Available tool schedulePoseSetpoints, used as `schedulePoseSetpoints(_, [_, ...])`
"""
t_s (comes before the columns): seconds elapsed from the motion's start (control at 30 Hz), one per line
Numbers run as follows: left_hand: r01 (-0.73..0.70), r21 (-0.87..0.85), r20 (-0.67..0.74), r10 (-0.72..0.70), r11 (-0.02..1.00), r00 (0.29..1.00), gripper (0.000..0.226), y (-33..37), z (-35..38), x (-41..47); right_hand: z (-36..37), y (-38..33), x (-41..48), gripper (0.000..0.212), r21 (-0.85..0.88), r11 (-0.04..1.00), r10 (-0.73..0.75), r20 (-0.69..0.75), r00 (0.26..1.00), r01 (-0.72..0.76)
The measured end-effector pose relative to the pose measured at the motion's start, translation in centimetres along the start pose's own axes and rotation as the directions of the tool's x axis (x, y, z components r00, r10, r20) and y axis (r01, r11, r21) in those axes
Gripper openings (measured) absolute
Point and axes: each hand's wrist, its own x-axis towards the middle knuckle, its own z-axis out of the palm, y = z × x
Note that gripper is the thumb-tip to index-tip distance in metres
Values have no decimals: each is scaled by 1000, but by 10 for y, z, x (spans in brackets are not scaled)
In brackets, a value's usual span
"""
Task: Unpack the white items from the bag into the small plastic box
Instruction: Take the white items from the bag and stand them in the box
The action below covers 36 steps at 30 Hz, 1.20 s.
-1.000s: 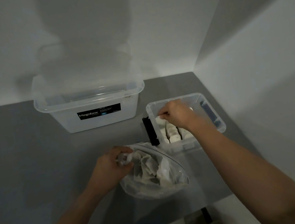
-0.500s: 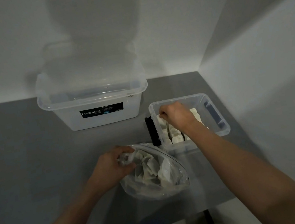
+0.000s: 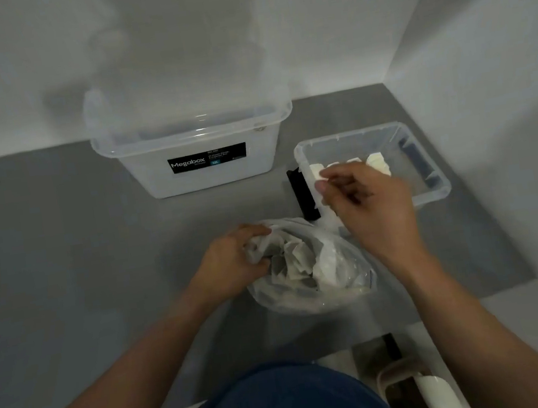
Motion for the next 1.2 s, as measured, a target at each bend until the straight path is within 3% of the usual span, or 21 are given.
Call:
schedulePoseSetpoints(0.07, [-14,18,5,14,1000,1000,56,-1,1,-1,20,1,-30,11,-26,1000,10,172,985,-5])
schedulePoseSetpoints(0.17, [-51,34,0,51,998,999,58,0,1,-1,50,22,-58,14,-284,959,88,360,929,19])
schedulePoseSetpoints(0.33, [-87,37,1,87,996,996,59,-2,2,-2,82,59,-61,23,-661,745,228,373,900,86])
schedulePoseSetpoints(0.43, [-87,39,11,86,995,996,58,-2,2,-3,88,64,-58,17,-743,666,275,321,906,61])
schedulePoseSetpoints(0.6, [-120,47,35,118,992,992,54,0,1,-3,87,63,-61,20,-753,658,333,273,903,-15])
schedulePoseSetpoints(0.8, [-221,111,133,206,969,969,37,5,-2,-3,77,53,-67,17,-500,866,194,318,928,-10])
schedulePoseSetpoints(1.0, [-200,146,186,172,969,967,31,10,-5,1,58,34,-56,9,-490,864,126,442,888,121])
schedulePoseSetpoints(1.2, [-185,152,190,155,971,969,24,8,-6,3,54,39,-59,7,-361,929,226,369,902,-85])
